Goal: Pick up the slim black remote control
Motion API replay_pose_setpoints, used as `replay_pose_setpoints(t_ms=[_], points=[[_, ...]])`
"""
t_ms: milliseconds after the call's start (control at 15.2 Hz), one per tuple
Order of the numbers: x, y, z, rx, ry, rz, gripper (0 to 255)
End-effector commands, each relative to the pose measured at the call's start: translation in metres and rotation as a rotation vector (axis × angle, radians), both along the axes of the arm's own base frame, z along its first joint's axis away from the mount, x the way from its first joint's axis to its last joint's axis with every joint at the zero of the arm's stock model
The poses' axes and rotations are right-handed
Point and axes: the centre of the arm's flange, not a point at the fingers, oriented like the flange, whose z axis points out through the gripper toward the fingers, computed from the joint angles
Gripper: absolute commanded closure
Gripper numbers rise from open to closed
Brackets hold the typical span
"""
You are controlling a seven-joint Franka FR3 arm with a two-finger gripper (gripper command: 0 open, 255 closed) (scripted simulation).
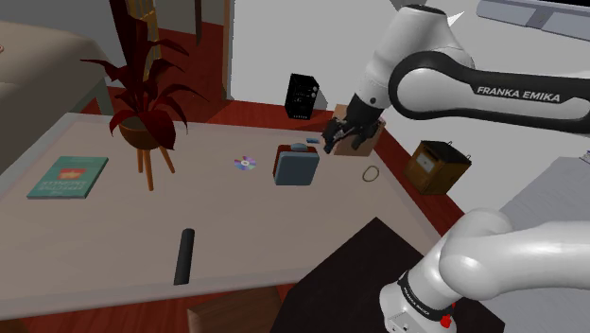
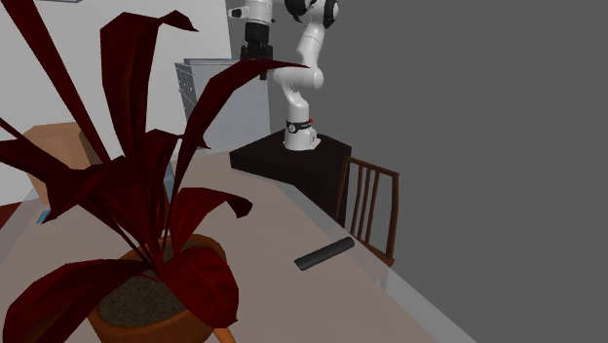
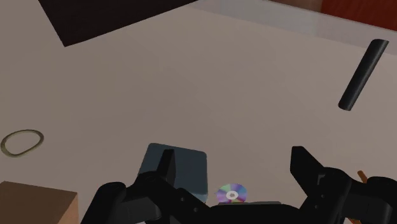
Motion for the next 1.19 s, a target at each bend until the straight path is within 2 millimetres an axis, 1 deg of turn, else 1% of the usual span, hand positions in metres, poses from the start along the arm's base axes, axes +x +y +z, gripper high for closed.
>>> replay_pose_setpoints(t_ms=[0, 528, 1122], points=[[0.005, 0.019, -0.019, -0.002, -0.003, -0.013, 0], [0.034, 0.093, -0.092, -0.012, -0.011, -0.058, 0], [0.071, 0.174, -0.174, -0.023, -0.02, -0.109, 0]])
